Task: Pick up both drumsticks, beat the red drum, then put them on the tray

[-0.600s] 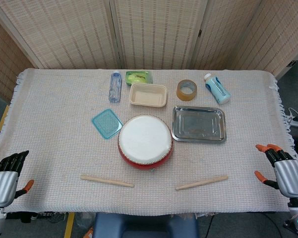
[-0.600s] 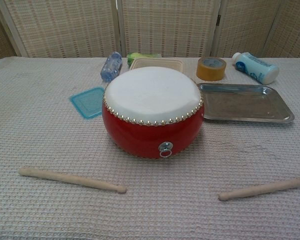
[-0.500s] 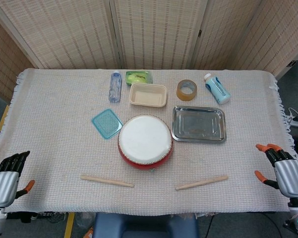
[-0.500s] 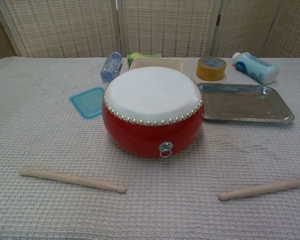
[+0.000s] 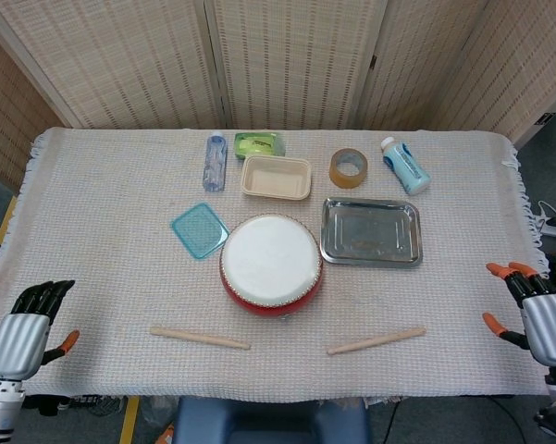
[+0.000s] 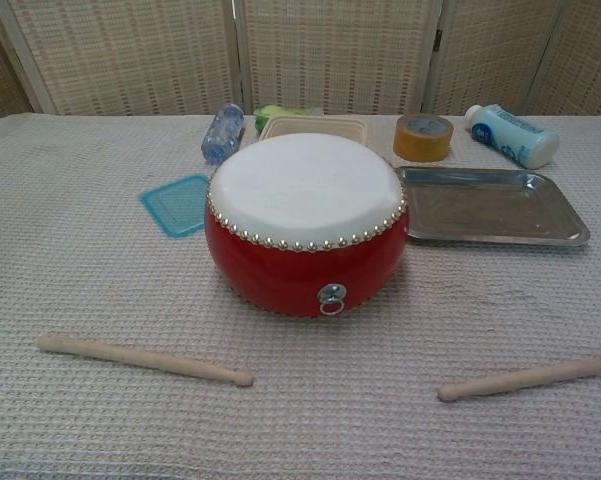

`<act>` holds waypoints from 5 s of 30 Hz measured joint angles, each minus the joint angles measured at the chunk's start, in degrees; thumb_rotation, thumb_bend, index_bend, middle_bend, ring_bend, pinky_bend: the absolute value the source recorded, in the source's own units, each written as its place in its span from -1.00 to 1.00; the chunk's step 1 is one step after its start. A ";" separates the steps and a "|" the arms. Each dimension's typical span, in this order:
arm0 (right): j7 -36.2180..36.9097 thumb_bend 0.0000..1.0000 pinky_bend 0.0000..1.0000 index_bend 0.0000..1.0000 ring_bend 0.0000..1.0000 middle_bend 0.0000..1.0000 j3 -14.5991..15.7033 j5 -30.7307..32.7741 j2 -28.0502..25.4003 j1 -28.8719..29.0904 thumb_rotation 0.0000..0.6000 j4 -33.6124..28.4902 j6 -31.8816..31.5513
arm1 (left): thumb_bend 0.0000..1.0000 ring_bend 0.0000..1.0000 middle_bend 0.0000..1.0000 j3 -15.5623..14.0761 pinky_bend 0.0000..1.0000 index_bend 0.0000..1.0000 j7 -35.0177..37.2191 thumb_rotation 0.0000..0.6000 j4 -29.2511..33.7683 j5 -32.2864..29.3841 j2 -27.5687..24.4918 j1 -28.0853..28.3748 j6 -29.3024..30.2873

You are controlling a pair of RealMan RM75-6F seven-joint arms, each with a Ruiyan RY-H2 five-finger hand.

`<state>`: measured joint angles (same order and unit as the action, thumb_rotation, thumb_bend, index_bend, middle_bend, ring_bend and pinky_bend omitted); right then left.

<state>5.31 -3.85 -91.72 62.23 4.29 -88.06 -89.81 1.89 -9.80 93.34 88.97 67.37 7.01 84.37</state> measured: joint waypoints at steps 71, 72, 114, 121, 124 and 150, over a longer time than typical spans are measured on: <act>3.25 -0.74 -0.27 -0.57 -0.61 -0.43 -0.26 1.17 -1.44 -1.13 1.00 1.14 -1.02 | -0.14 -0.50 -0.14 0.64 -0.59 0.28 1.81 1.00 -1.35 -11.74 27.00 16.20 -21.81; 3.21 -0.74 -0.27 -0.57 -0.61 -0.43 -0.24 1.04 -1.44 -1.08 1.00 1.07 -1.02 | -0.14 -0.49 -0.12 0.70 -0.58 0.27 5.03 1.00 -1.29 -11.12 26.63 15.99 -21.44; 1.41 -0.74 -0.27 -0.54 -0.61 -0.43 0.13 -0.42 -1.85 -1.15 1.00 -1.44 -1.98 | -0.01 0.12 0.21 4.69 0.10 -0.17 95.72 1.00 -14.77 -7.49 26.22 14.44 -19.91; 1.63 -0.74 -0.27 -0.54 -0.61 -0.43 0.07 -0.42 -1.90 -1.22 1.00 -1.28 -2.17 | -0.05 0.11 0.19 8.16 0.06 -0.29 95.41 1.00 -11.95 -12.89 26.67 13.90 -20.88; 1.77 -0.74 -0.27 -0.54 -0.61 -0.43 0.07 -0.39 -1.87 -1.24 1.00 -1.19 -2.19 | -0.15 0.10 0.17 9.36 0.00 -0.36 93.75 1.00 -10.88 -15.01 26.91 13.77 -21.68; 2.76 -0.74 -0.27 -0.54 -0.61 -0.43 0.20 -1.04 -1.86 -1.39 1.00 -0.77 -2.76 | -0.57 0.35 0.51 7.99 0.31 0.32 77.29 1.00 -9.04 -9.20 28.28 9.98 -14.59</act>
<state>8.07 -3.65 -92.77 60.37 2.91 -88.83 -92.57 9.88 67.49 84.30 79.76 95.65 16.99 69.78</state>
